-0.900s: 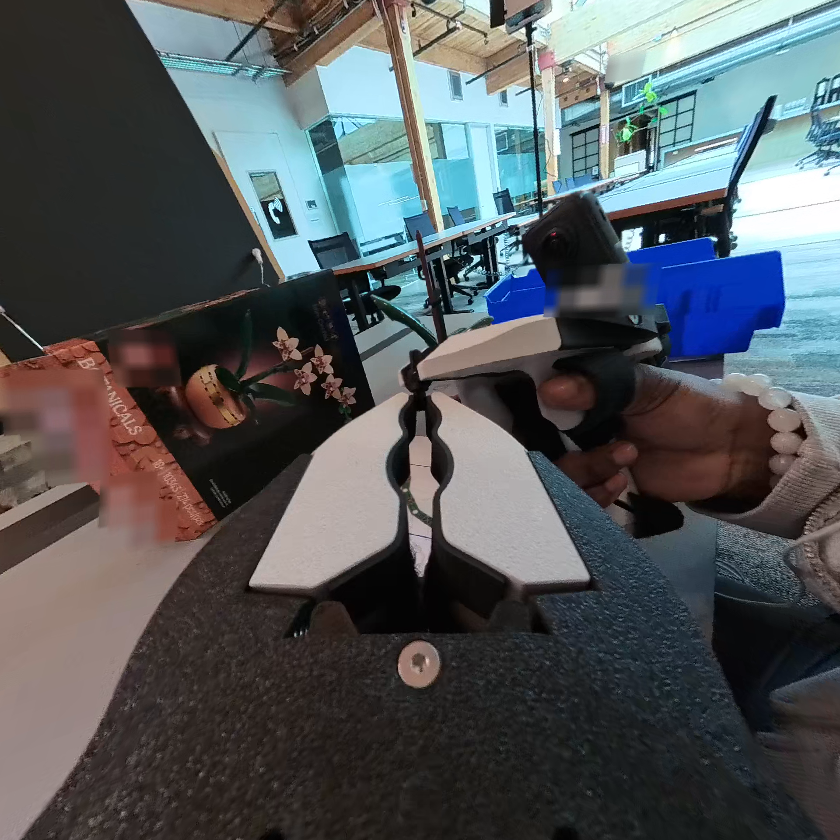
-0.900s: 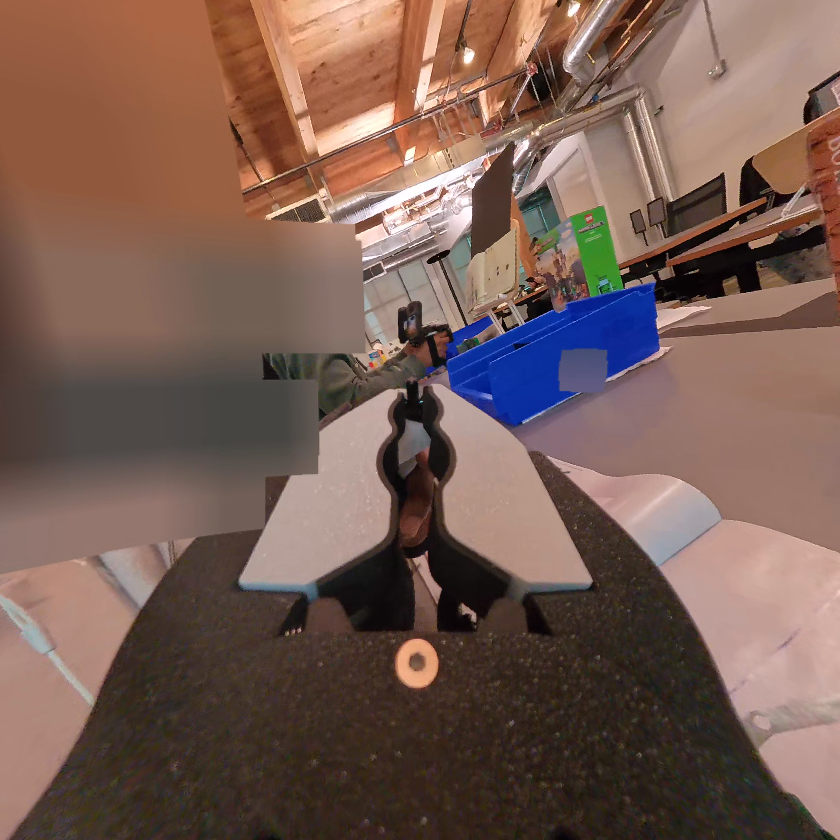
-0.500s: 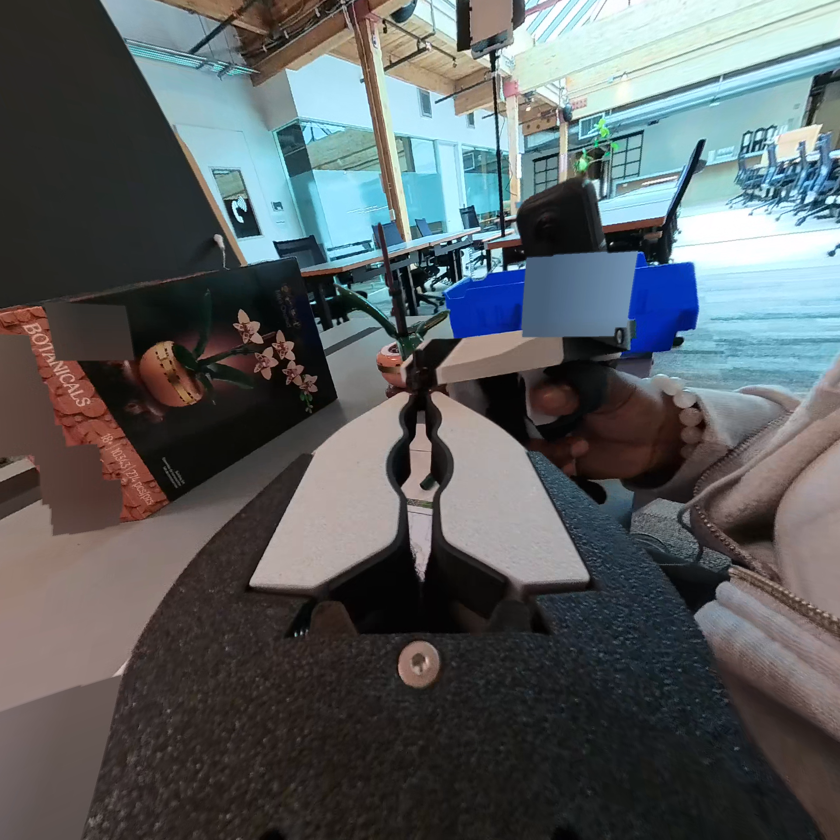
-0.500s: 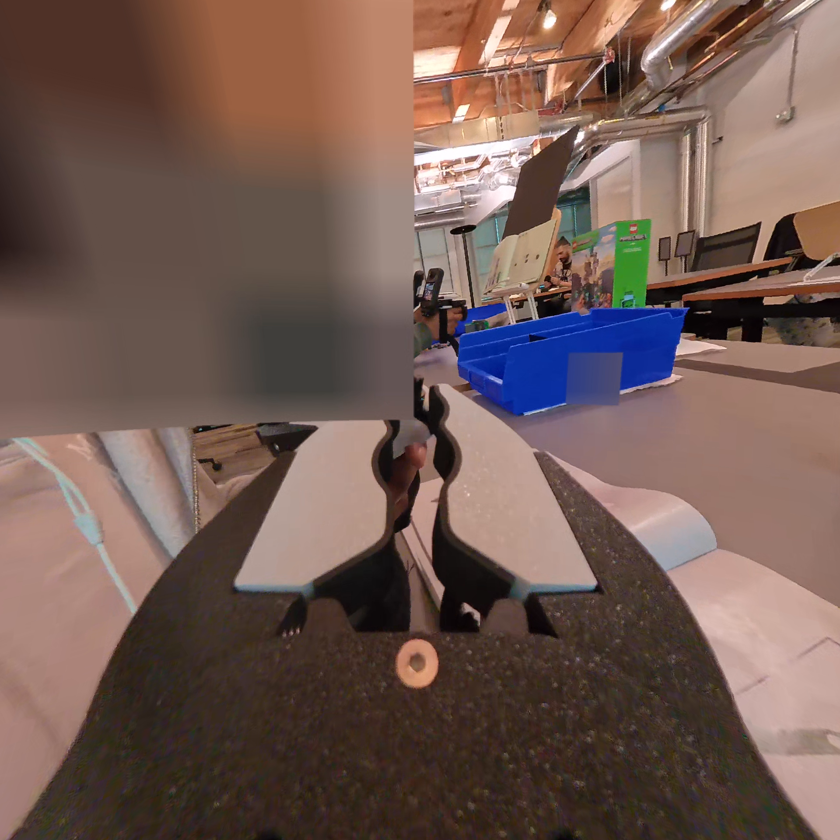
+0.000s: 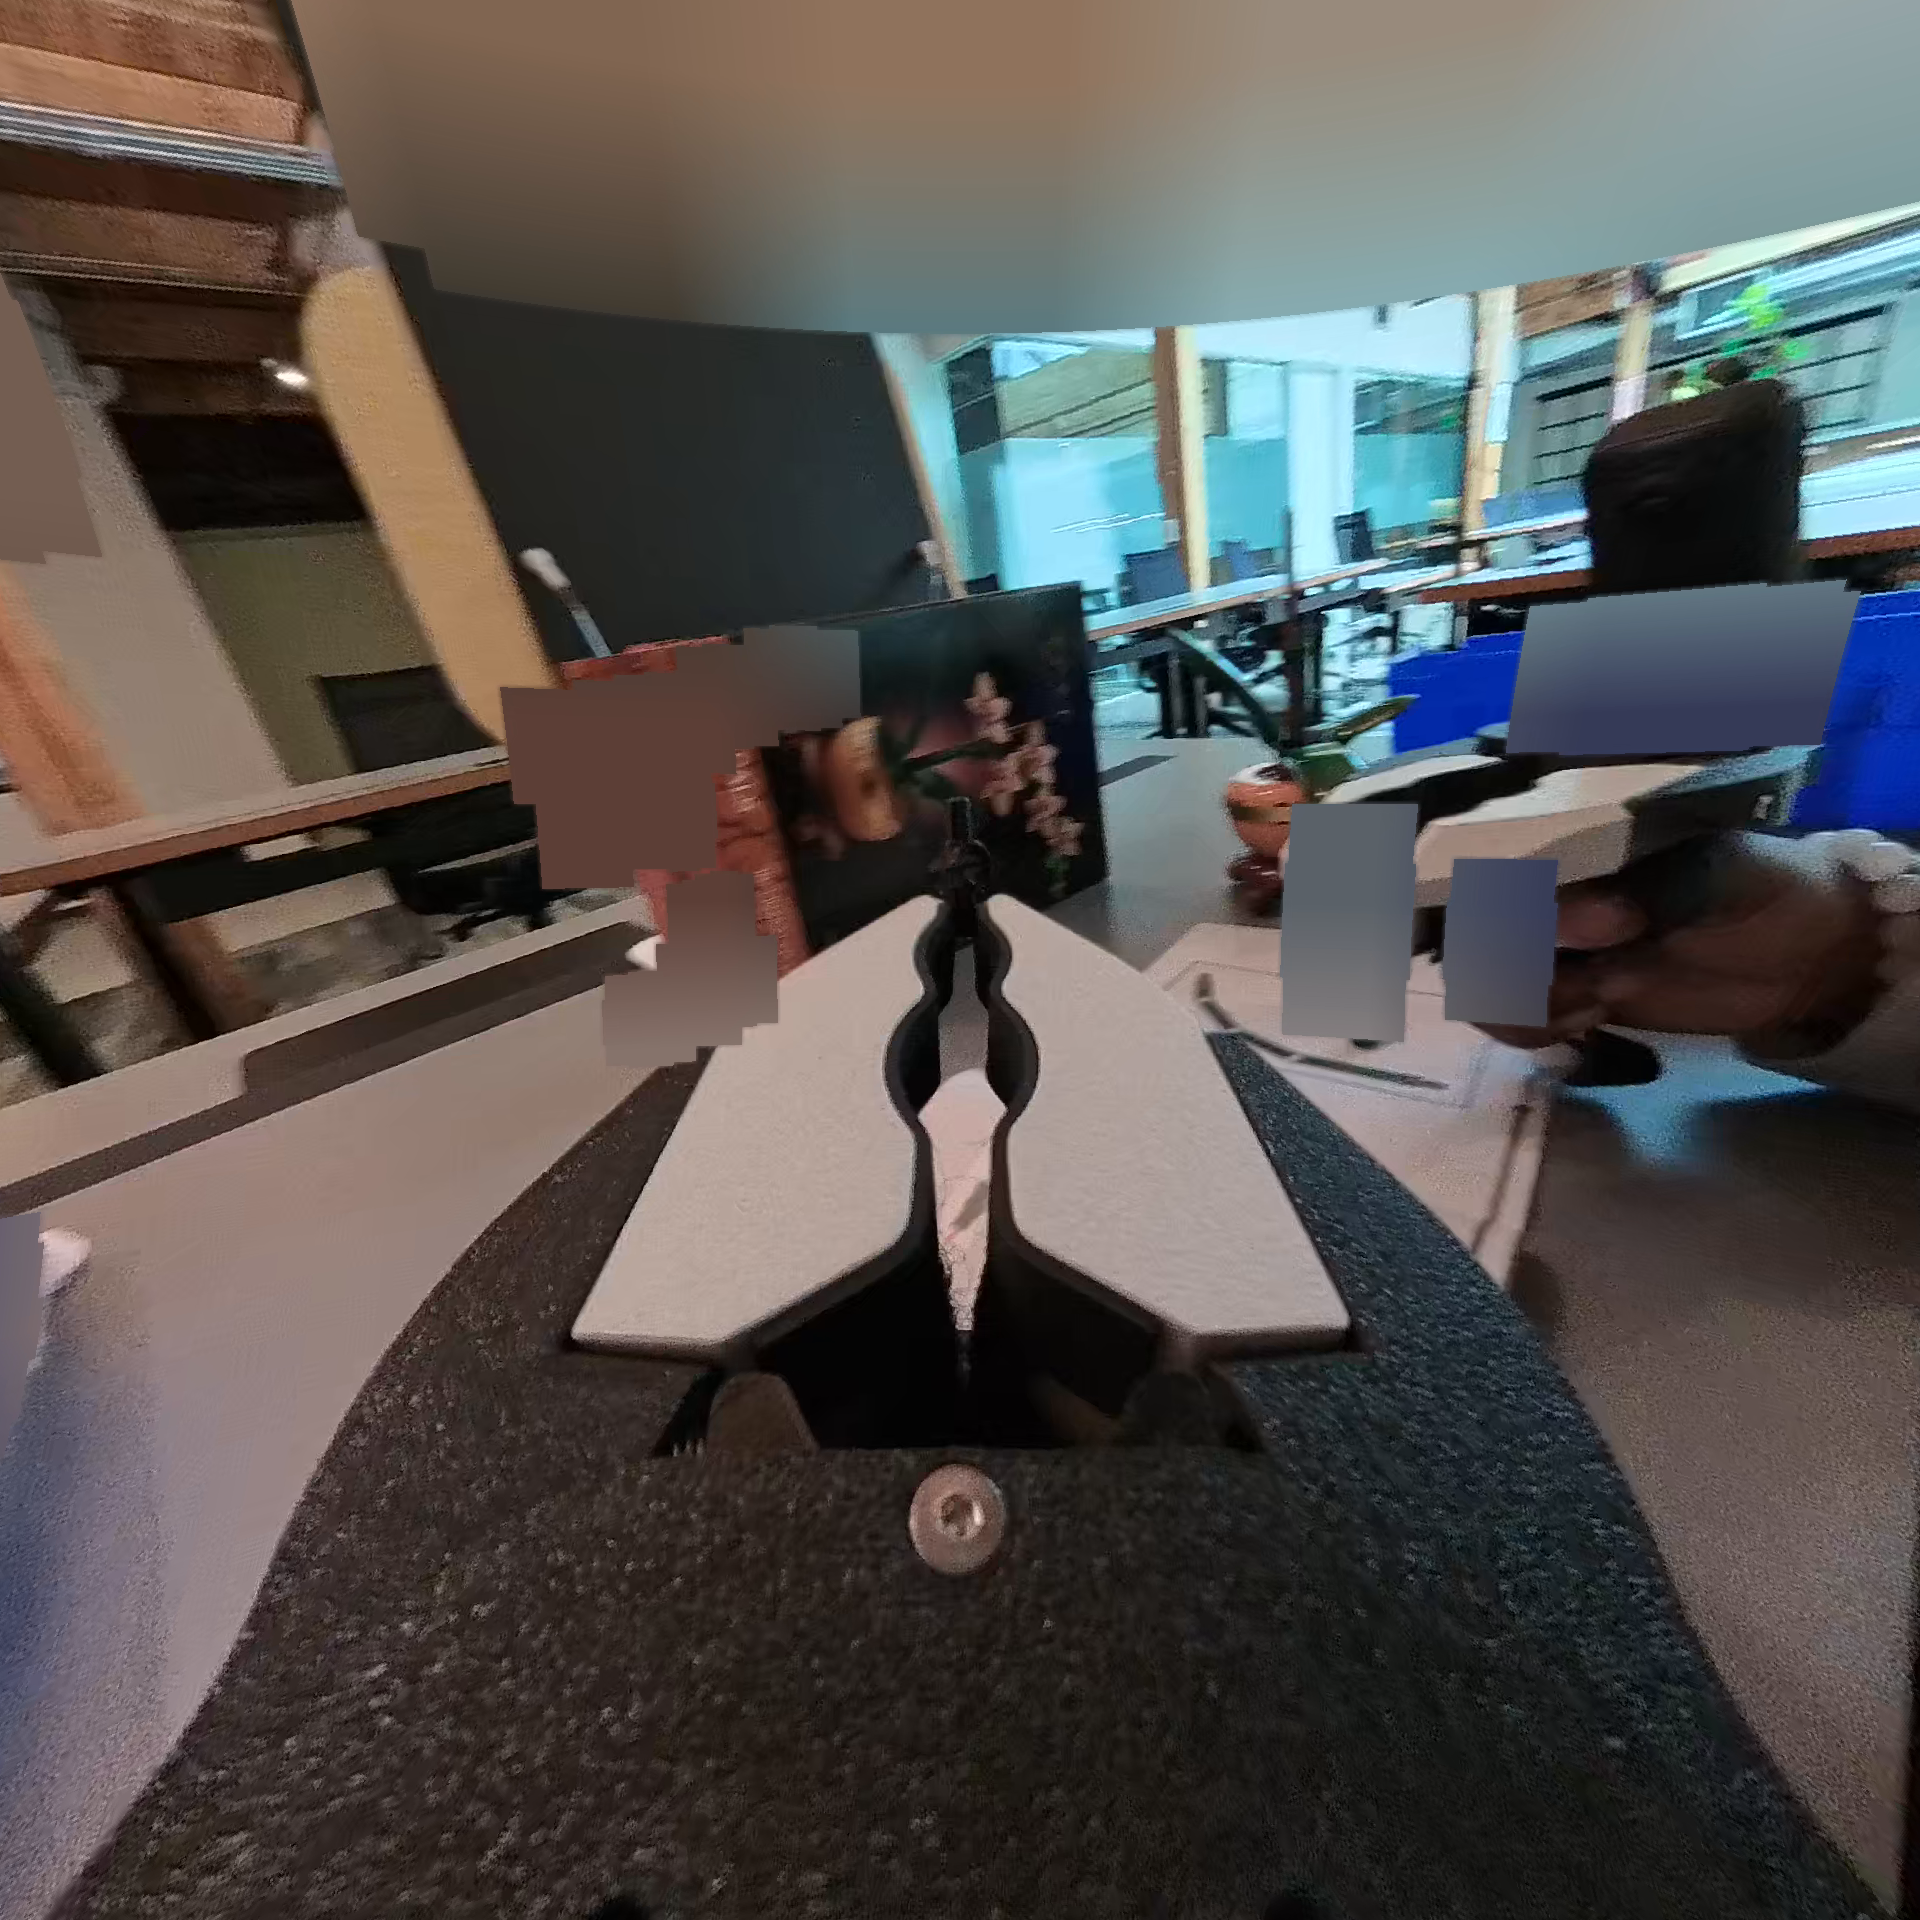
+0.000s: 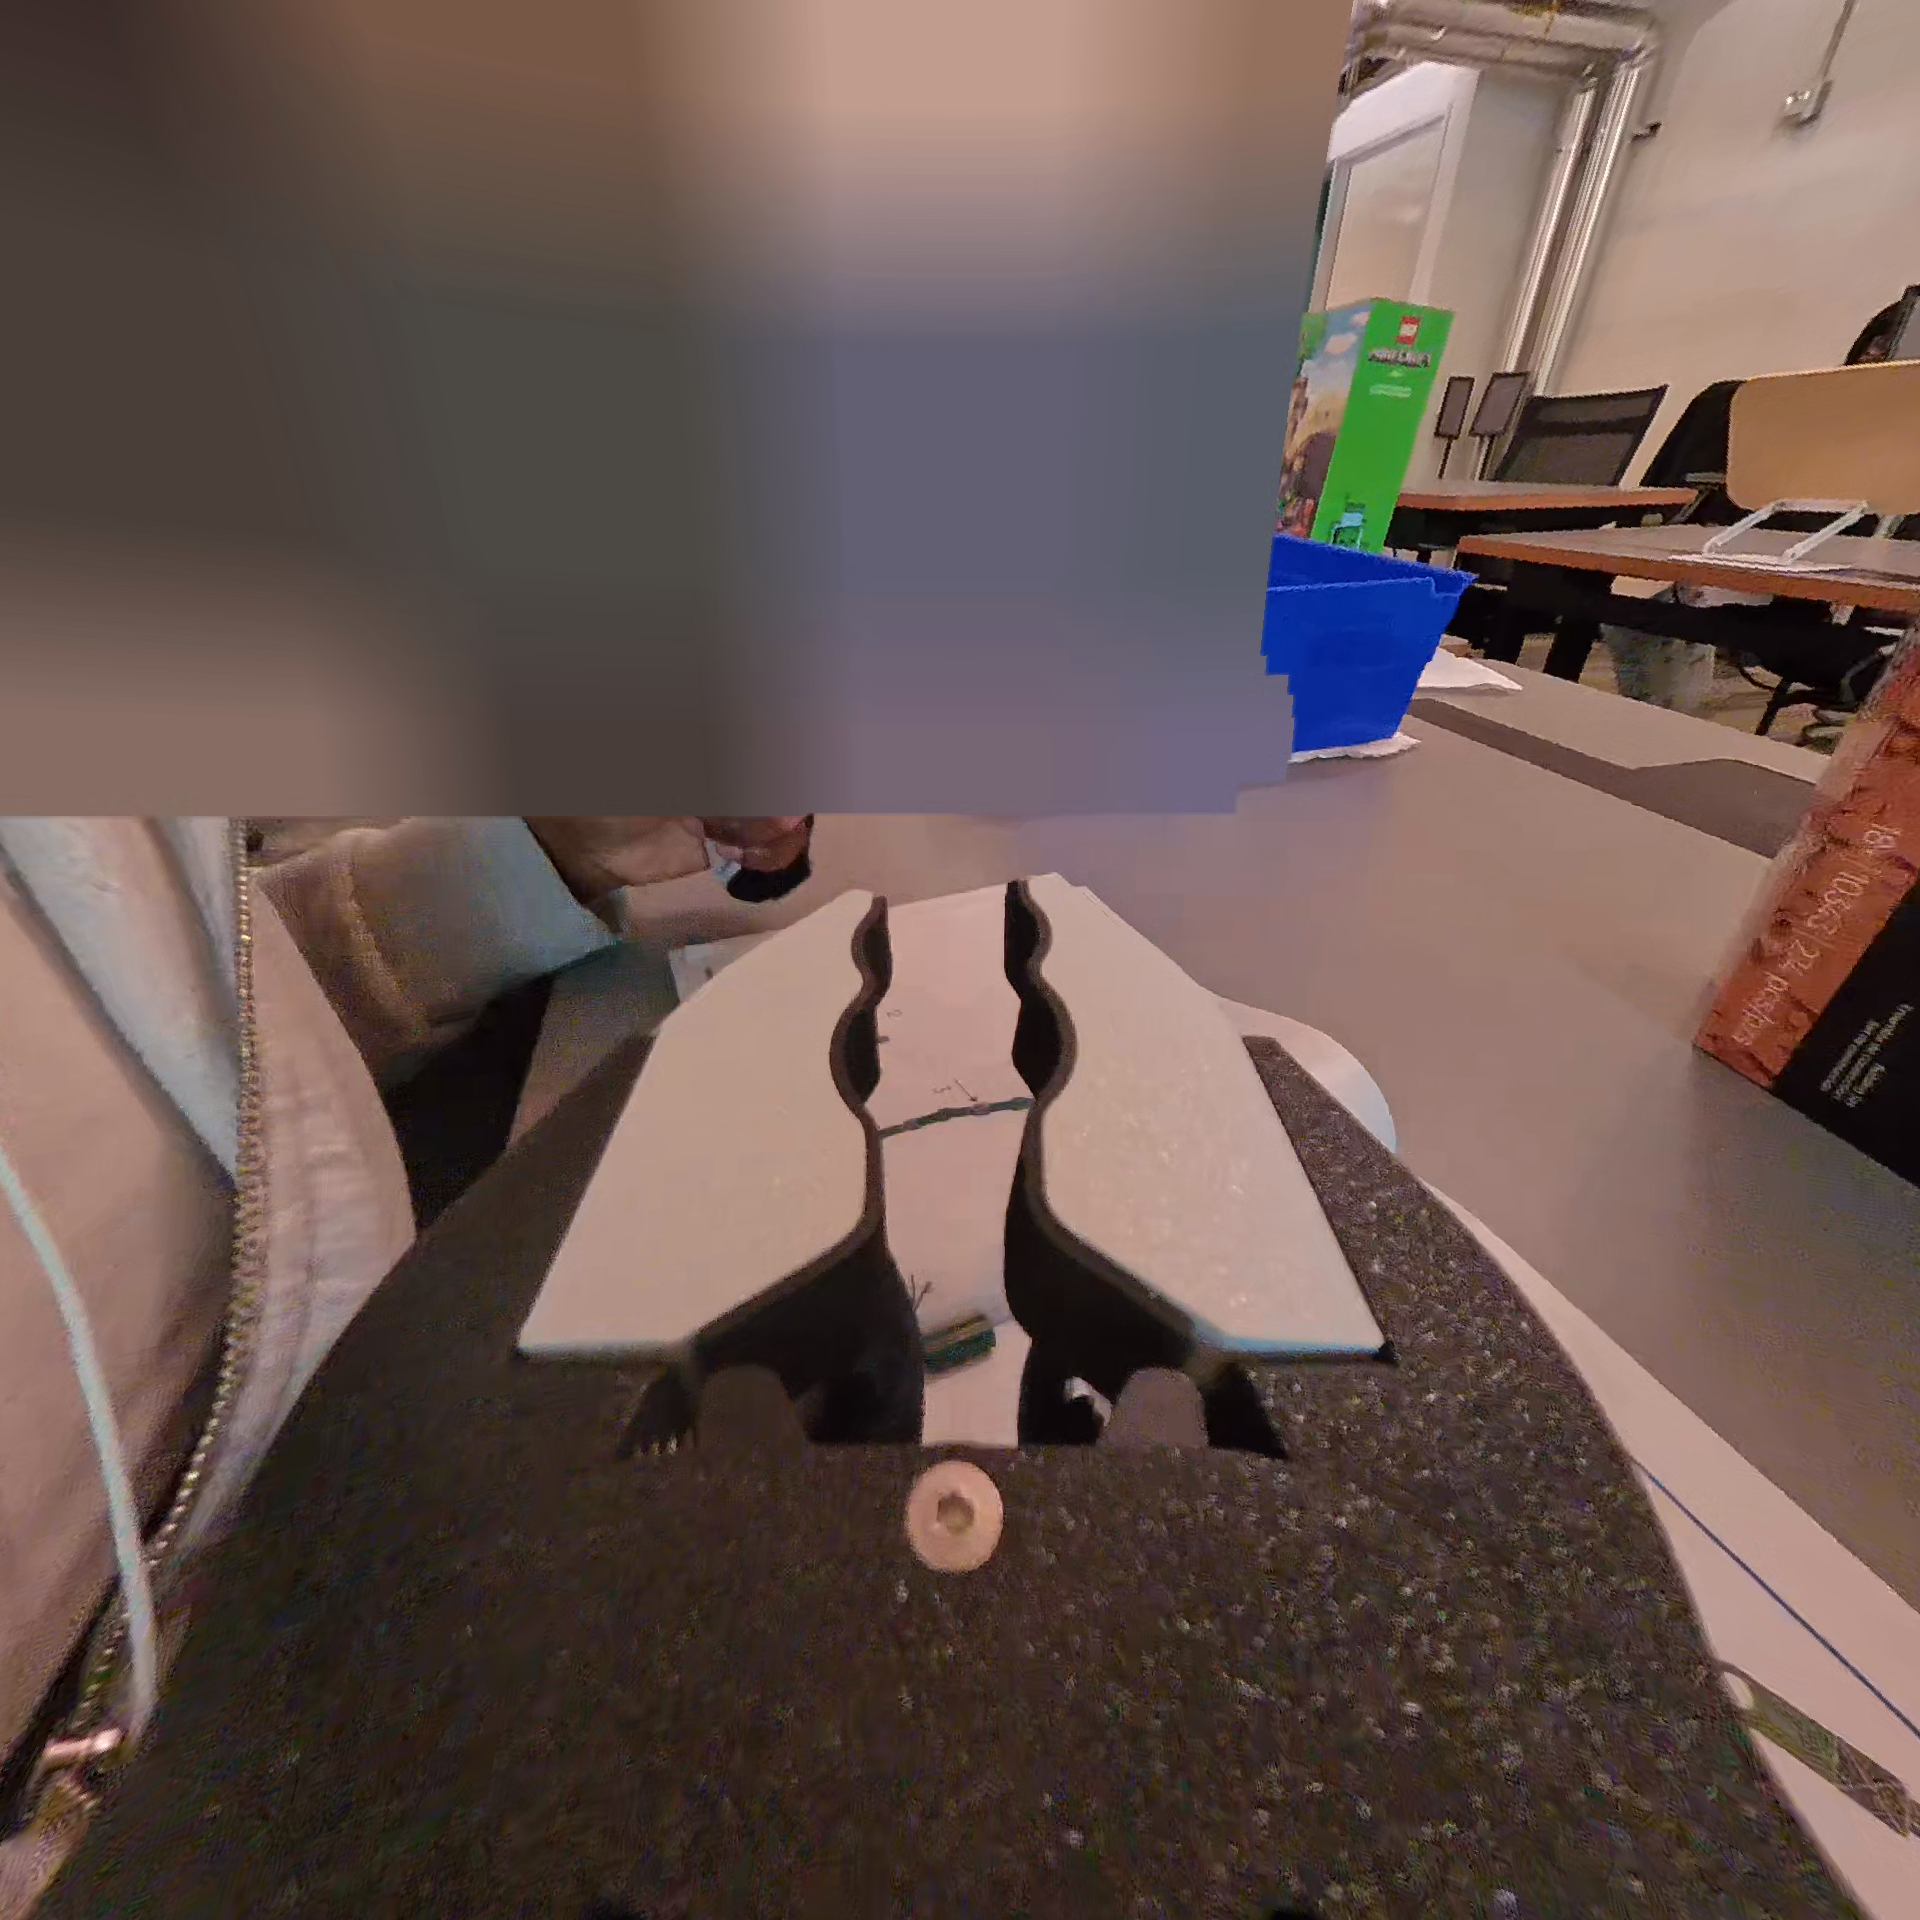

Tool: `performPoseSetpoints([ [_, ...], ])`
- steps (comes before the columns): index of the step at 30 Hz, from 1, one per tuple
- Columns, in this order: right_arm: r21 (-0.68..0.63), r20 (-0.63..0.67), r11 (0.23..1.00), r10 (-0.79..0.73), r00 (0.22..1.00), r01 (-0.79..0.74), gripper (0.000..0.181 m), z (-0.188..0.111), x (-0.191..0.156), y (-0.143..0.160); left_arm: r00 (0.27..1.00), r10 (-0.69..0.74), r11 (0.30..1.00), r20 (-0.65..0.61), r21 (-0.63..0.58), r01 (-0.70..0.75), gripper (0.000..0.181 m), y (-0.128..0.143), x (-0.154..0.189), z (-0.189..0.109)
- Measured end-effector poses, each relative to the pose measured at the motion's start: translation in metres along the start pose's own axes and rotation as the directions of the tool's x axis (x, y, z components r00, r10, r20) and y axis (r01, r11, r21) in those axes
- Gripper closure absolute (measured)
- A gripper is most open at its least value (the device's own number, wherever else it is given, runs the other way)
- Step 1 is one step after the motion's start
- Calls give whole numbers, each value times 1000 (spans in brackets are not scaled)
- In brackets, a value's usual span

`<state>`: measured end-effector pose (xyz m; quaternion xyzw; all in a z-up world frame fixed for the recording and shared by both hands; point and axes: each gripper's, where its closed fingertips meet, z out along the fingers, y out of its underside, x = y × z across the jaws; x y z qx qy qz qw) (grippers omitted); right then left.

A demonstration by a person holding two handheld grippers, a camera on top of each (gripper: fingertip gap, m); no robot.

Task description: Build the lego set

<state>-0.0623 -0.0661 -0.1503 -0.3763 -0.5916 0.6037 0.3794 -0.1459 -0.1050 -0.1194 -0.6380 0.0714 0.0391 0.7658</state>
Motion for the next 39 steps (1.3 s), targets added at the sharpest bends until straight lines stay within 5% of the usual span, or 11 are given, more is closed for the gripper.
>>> performPoseSetpoints([
  [9,-94,19,995,-25,1000,26,161,24,5,18,999,-50,998,6,-35,50,179,22,-20,-11],
  [15,-195,105,979,-47,993,67,163,31,-11,28,984,-102,994,145,41,97,179,14,-46,-22],
  [20,-492,286,829,-135,949,266,155,54,-46,54,956,-132,990,262,89,112,179,10,-69,-34],
  [24,-569,397,749,-111,911,339,157,91,-79,74,942,-153,987,299,93,131,179,11,-77,-41],
  [30,-628,390,708,-72,918,323,157,126,-93,98,933,-181,982,312,109,154,179,11,-81,-48],
  [39,-651,356,690,-90,930,316,169,134,-95,104,939,-180,981,294,119,151,179,9,-77,-50],
])
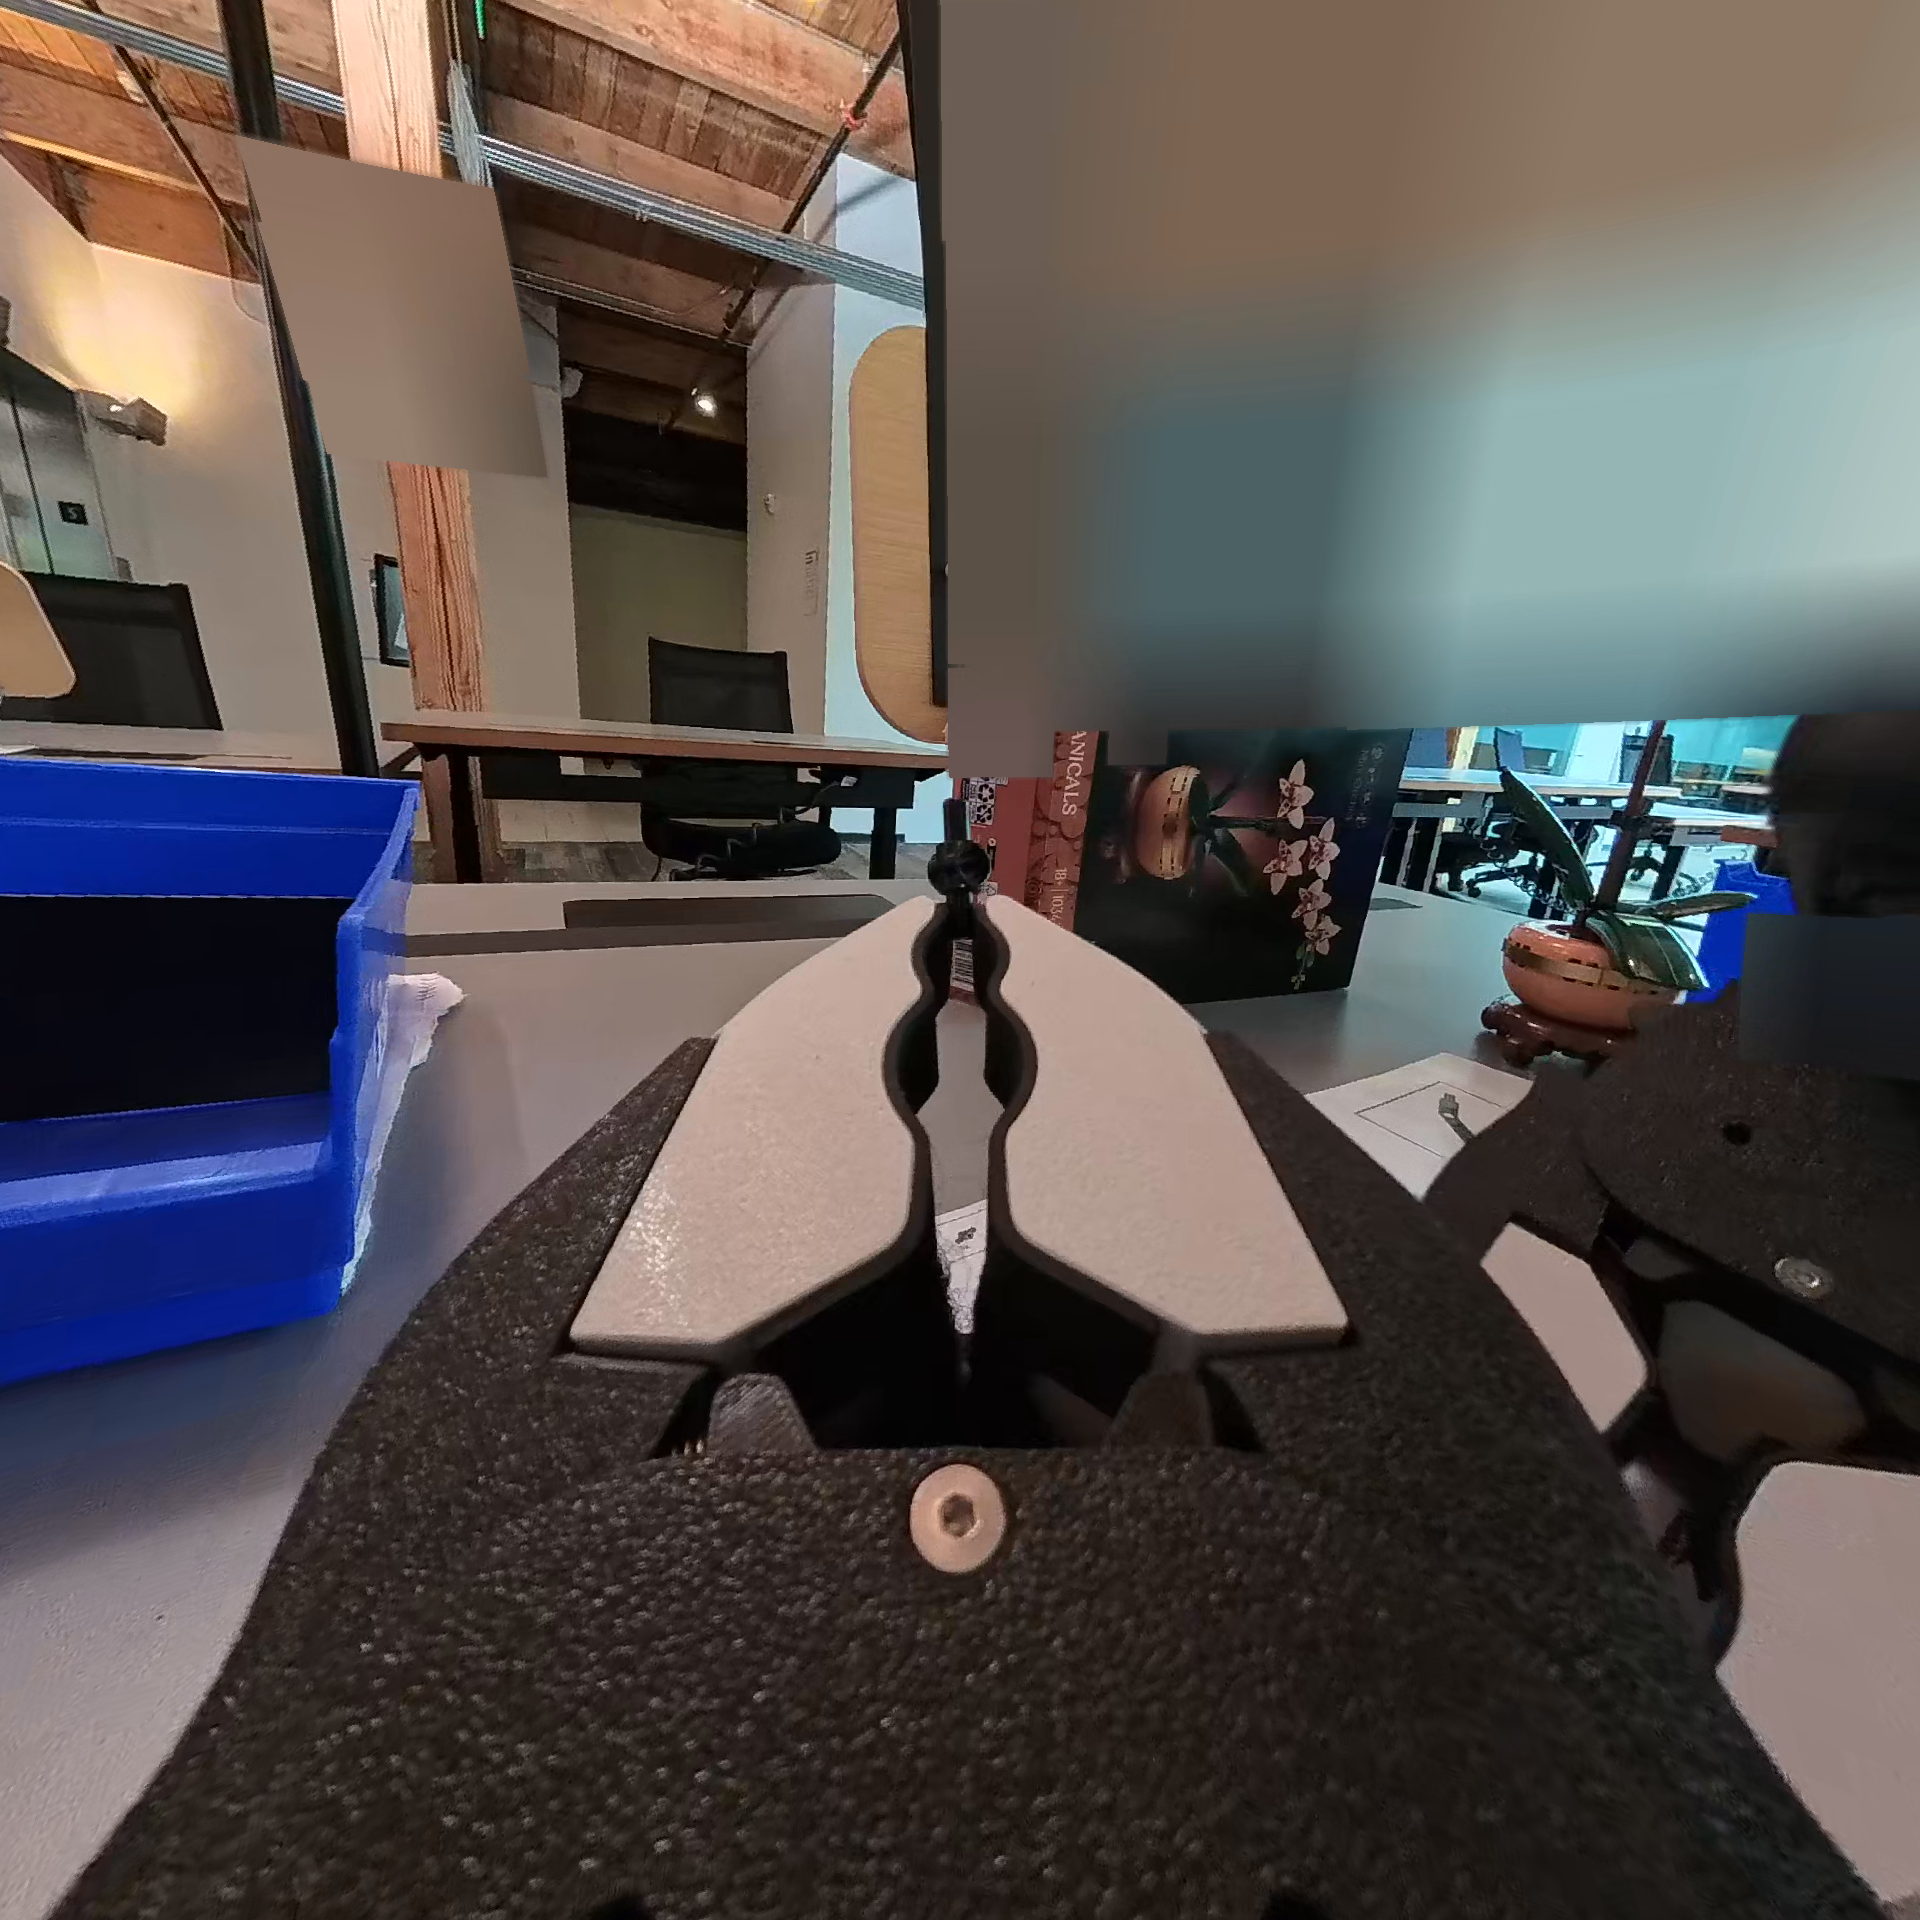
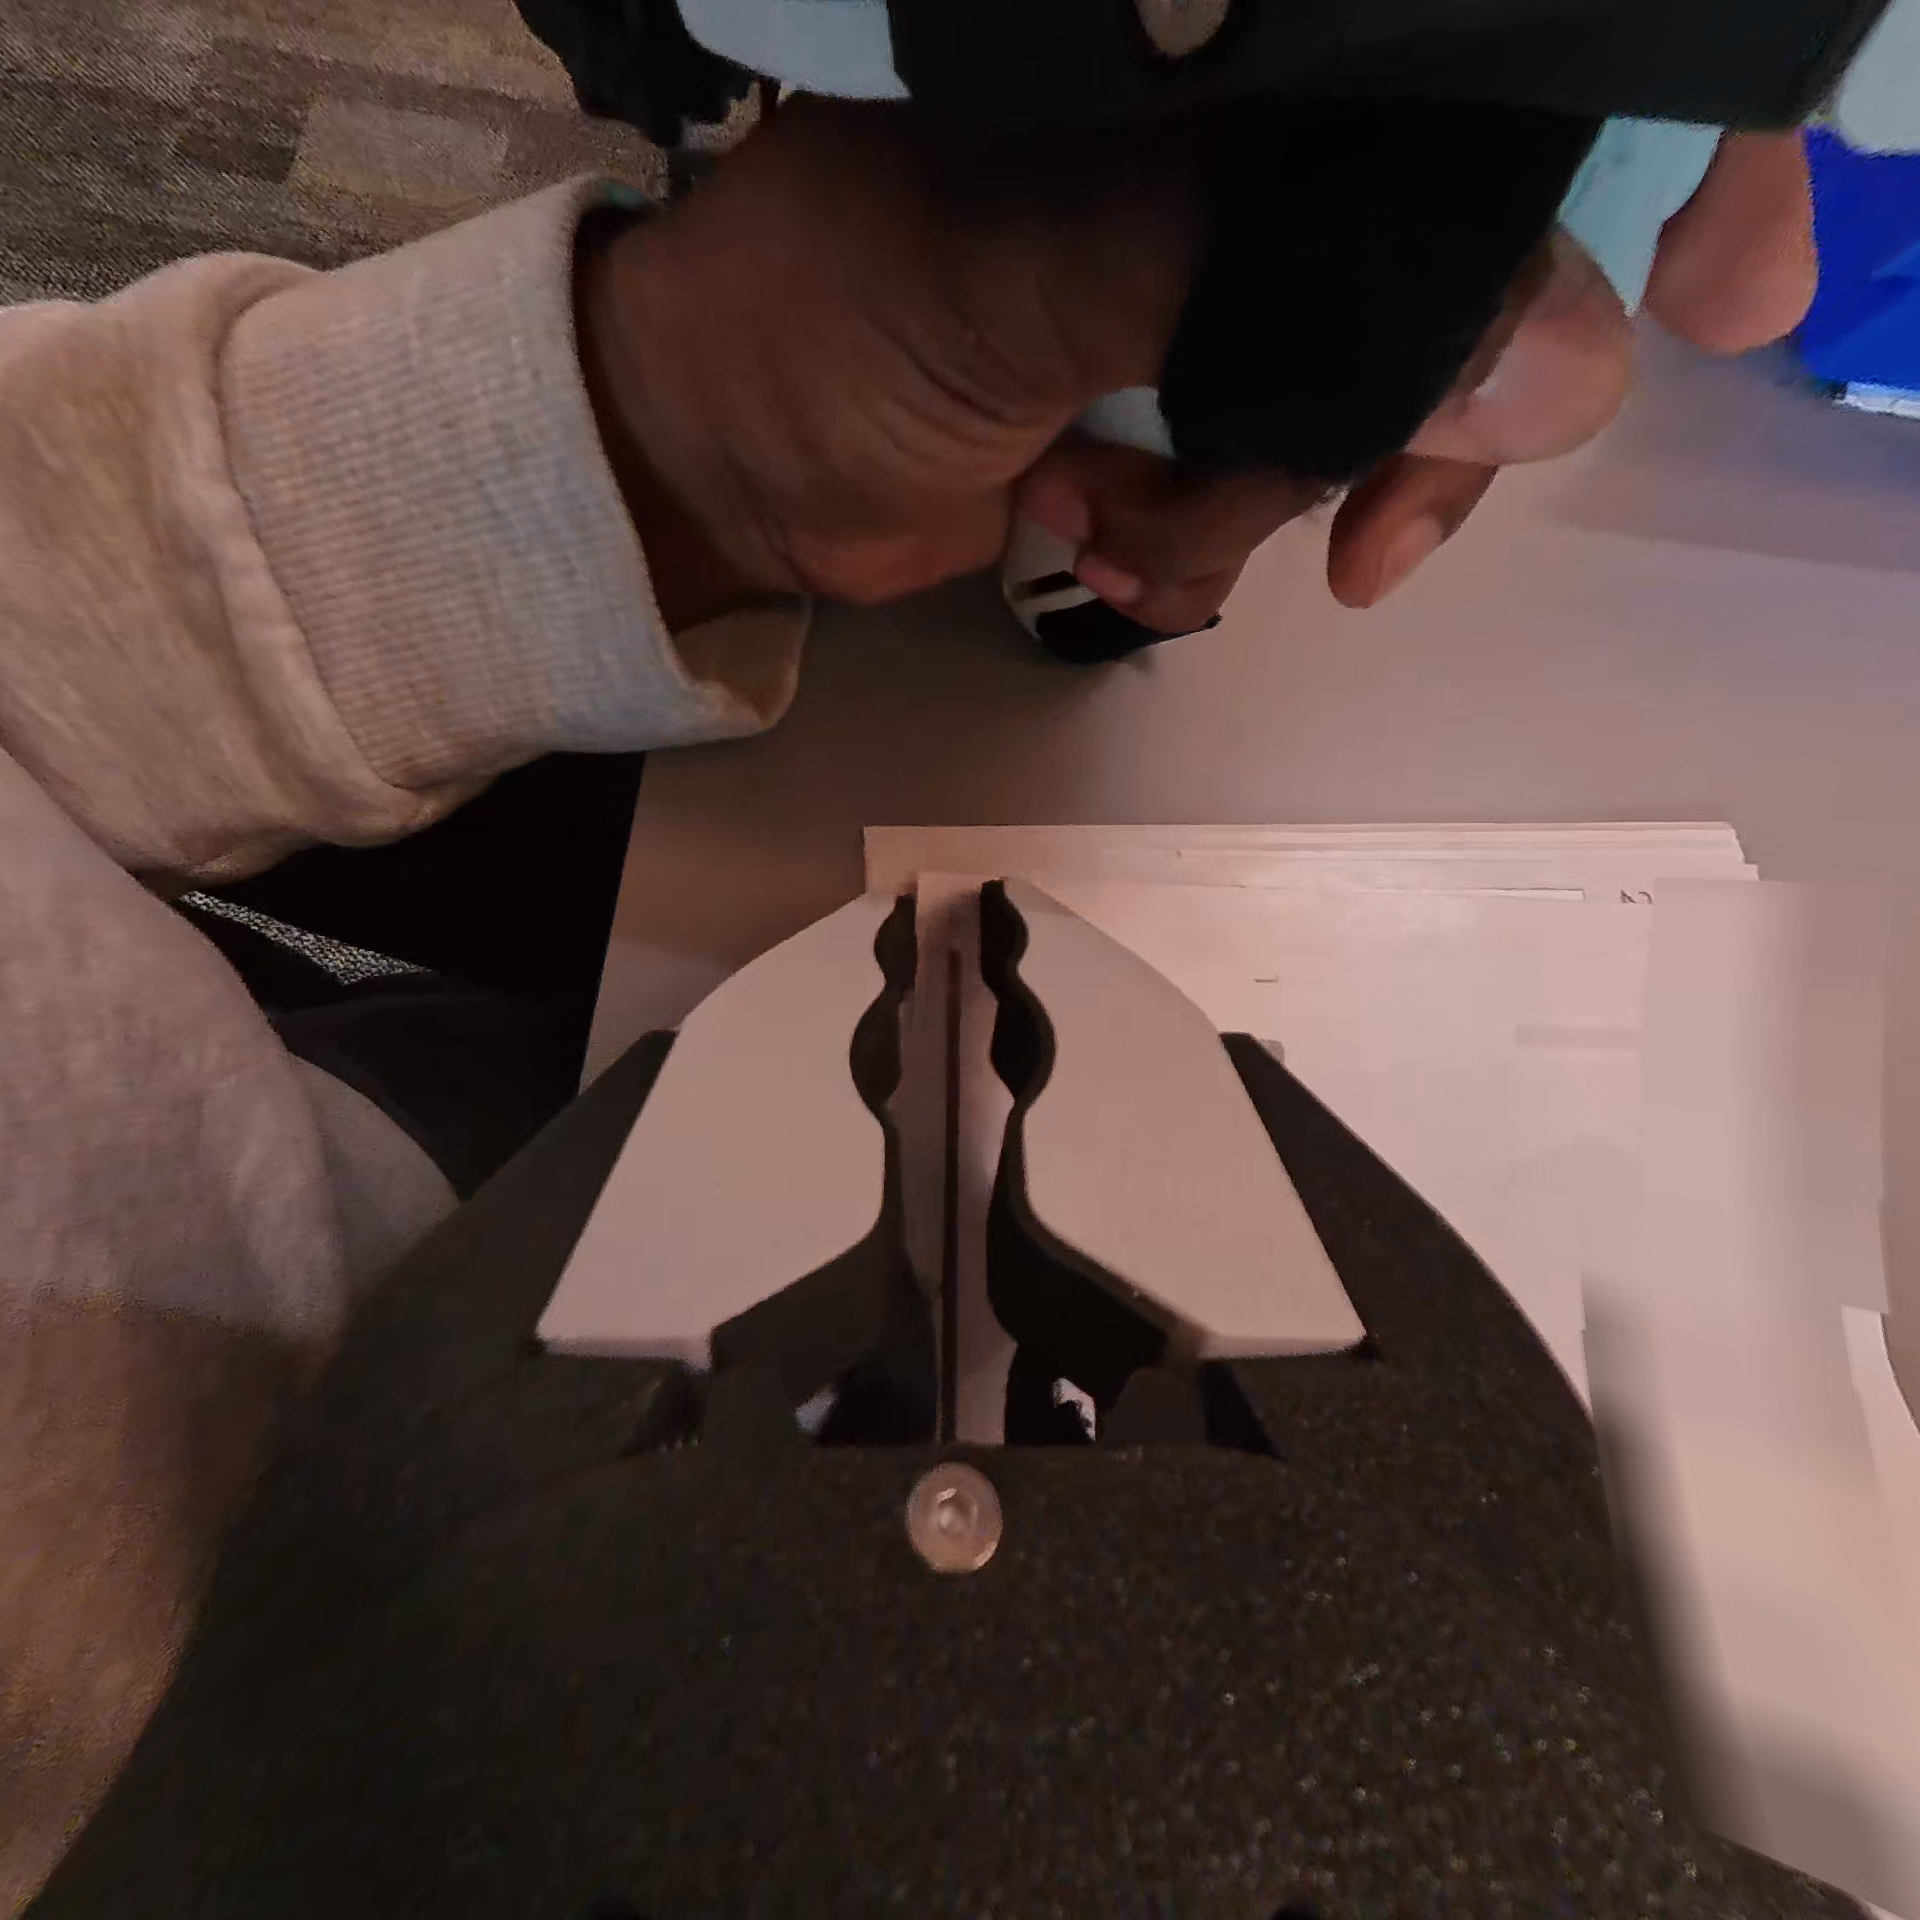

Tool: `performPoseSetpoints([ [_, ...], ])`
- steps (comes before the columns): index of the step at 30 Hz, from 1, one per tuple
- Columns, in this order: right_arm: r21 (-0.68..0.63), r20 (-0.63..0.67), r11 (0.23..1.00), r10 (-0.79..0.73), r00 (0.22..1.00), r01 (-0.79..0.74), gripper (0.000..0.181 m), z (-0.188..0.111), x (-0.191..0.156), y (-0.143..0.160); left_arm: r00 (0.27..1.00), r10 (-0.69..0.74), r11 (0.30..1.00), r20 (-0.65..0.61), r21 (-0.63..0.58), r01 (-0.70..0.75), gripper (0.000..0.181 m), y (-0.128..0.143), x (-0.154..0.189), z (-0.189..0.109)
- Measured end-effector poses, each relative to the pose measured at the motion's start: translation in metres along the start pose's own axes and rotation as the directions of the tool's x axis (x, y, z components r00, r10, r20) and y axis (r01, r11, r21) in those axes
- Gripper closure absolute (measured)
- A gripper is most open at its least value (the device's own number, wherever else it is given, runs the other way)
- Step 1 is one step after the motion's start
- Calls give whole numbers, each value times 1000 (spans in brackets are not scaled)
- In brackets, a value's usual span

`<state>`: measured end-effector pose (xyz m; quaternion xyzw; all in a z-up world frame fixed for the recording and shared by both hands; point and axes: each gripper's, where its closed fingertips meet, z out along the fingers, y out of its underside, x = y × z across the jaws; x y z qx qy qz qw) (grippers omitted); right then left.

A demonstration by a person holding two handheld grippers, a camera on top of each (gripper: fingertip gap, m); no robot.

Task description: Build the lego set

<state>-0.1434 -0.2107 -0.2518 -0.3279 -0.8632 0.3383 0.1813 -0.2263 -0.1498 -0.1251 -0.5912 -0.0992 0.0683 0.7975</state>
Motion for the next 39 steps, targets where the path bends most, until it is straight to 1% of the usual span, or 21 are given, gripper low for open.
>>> performPoseSetpoints([
  [6,24,15,998,49,999,-50,181,-1,1,0,1000,-2,1000,-3,1,2,179,0,0,0],
  [10,118,-6,989,86,996,-85,181,-17,9,-10,1000,-4,1000,-1,2,4,179,0,0,-1],
  [14,281,-27,946,174,984,-160,181,-58,24,-20,1000,-8,1000,1,8,8,179,-1,-1,-1],
  [18,477,-88,849,304,949,-228,181,-116,46,-17,1000,-12,1000,5,10,12,179,-1,-2,-2],
  [21,573,-183,791,378,907,-214,181,-162,61,-1,1000,1,1000,3,7,-1,179,-1,0,-1],
  [22,585,-226,785,398,889,-203,181,-175,65,8,1000,5,1000,2,5,-5,179,-1,0,-1],
  [25,573,-343,803,418,841,-165,181,-208,67,33,1000,12,1000,4,1,-12,179,0,1,-1],
  [29,534,-426,835,403,810,-134,181,-237,60,57,1000,22,1000,2,-5,-22,179,0,2,0],
  [31,548,-427,828,401,811,-121,181,-247,56,62,1000,31,999,-5,-12,-31,179,1,3,0],
  [33,579,-415,808,407,814,-108,181,-257,54,65,999,40,999,-12,-20,-40,179,2,5,1],
  [39,698,-360,709,469,806,-101,181,-282,59,69,998,58,998,-34,-39,-59,179,5,10,3],
])
